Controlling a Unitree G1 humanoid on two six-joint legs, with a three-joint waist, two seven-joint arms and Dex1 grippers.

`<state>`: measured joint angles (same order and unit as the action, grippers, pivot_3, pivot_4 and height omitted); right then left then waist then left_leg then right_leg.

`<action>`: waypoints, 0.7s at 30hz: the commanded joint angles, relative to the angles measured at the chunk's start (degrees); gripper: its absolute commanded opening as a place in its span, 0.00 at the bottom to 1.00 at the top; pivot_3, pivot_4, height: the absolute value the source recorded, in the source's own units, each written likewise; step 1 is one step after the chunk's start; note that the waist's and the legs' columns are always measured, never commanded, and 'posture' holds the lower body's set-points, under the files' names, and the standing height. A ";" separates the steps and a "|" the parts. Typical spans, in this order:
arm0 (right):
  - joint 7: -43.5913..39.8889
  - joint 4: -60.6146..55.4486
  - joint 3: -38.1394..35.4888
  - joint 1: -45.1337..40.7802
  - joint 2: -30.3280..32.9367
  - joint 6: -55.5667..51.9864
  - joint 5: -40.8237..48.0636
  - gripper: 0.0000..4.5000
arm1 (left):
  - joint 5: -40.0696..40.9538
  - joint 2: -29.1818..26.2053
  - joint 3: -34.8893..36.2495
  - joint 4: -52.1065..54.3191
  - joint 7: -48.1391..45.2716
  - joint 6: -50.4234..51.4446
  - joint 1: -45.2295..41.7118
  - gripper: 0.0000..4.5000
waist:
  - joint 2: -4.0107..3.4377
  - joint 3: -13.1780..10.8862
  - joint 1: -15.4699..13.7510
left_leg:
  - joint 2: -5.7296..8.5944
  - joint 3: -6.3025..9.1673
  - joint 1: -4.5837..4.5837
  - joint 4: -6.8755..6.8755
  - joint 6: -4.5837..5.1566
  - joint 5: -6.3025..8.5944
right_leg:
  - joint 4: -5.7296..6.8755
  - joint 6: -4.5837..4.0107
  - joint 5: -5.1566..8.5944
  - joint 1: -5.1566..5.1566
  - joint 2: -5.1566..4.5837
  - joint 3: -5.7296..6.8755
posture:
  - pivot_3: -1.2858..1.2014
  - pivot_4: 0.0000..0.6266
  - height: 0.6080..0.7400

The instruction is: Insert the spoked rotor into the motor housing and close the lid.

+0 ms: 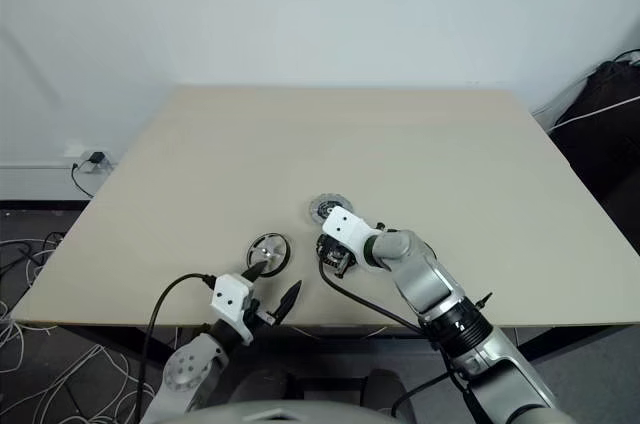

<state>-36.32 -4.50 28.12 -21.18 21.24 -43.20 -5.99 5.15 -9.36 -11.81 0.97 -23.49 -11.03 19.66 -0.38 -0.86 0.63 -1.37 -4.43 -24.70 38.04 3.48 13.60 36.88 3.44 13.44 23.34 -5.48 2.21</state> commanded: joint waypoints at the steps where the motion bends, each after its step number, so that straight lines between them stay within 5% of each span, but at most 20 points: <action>1: 1.76 0.04 -1.83 -0.73 -0.90 0.30 -0.19 0.01 | -0.10 -0.01 -0.23 3.24 0.31 0.42 -0.14 1.00 | 0.00 0.00 0.00 | 0.00 0.00 0.00 0.00 0.00 0.00 | 0.00 0.00 0.00 0.01 0.00 0.00 | 0.52 0.00 1.00; 21: 4.29 2.01 -5.14 1.43 -2.89 1.44 1.45 0.01 | 0.08 -0.48 -0.11 3.76 0.02 0.90 -0.17 1.00 | -0.02 0.00 -0.04 | 0.01 -0.03 0.00 -0.03 0.00 0.00 | -0.01 0.00 0.00 0.01 -0.01 0.00 | 0.52 0.00 1.00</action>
<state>-32.48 -0.70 24.66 -19.43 18.42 -41.58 -5.11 5.15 -9.73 -11.77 2.15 -23.42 -10.10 20.07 -0.39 -0.85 0.59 -1.37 -4.46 -24.70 38.02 3.48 13.60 36.88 3.44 13.44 23.34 -5.50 2.20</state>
